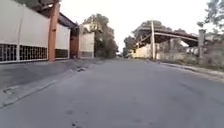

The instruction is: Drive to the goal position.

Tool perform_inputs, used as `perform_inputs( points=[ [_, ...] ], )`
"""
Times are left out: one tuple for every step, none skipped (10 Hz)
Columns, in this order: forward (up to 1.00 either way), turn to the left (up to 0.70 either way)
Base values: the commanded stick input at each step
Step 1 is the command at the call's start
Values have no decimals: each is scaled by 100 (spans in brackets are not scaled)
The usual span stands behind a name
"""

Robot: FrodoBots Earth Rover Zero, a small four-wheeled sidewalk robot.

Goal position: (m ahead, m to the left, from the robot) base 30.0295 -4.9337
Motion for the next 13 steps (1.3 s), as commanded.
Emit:
perform_inputs(
  points=[
    [100,0],
    [100,0],
    [100,0],
    [100,0],
    [100,0],
    [100,0],
    [100,0],
    [100,0],
    [100,0],
    [100,0],
    [100,0],
    [100,0],
    [100,0]
  ],
)
